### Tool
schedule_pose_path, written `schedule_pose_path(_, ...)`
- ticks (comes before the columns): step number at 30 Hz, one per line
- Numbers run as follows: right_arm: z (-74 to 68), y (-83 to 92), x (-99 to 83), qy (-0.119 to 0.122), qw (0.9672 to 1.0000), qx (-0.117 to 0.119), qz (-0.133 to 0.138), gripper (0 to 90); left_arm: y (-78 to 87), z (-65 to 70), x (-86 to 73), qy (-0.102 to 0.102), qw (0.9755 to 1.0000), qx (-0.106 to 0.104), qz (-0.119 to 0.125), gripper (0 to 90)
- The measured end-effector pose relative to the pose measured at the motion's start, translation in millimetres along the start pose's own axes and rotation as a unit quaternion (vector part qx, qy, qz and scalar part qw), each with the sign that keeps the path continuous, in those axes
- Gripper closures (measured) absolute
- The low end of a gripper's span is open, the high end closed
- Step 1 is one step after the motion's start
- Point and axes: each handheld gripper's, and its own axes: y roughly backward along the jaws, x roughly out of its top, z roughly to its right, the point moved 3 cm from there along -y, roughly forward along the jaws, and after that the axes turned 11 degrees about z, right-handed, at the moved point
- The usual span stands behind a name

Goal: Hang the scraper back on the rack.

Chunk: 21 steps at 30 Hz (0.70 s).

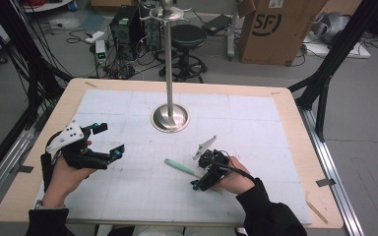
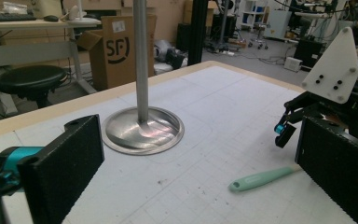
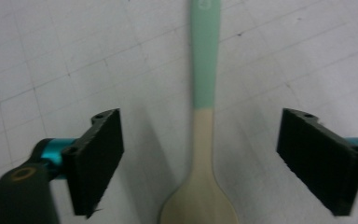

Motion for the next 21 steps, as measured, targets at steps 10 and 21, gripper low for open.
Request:
schedule_pose_path(10, 5.1, -7.0, 9.5, -0.007, 0.998, -0.017, -0.06, 34.8, -0.1, -0.5, -0.9, 0.0, 1.0, -0.002, -0.004, 1.7)
schedule_pose_path(21, -2.1, -9.6, 21.4, 0.012, 0.9925, -0.021, -0.12, 65.1, -0.5, -0.6, -3.4, 0.002, 1.0, -0.002, -0.008, 1.7)
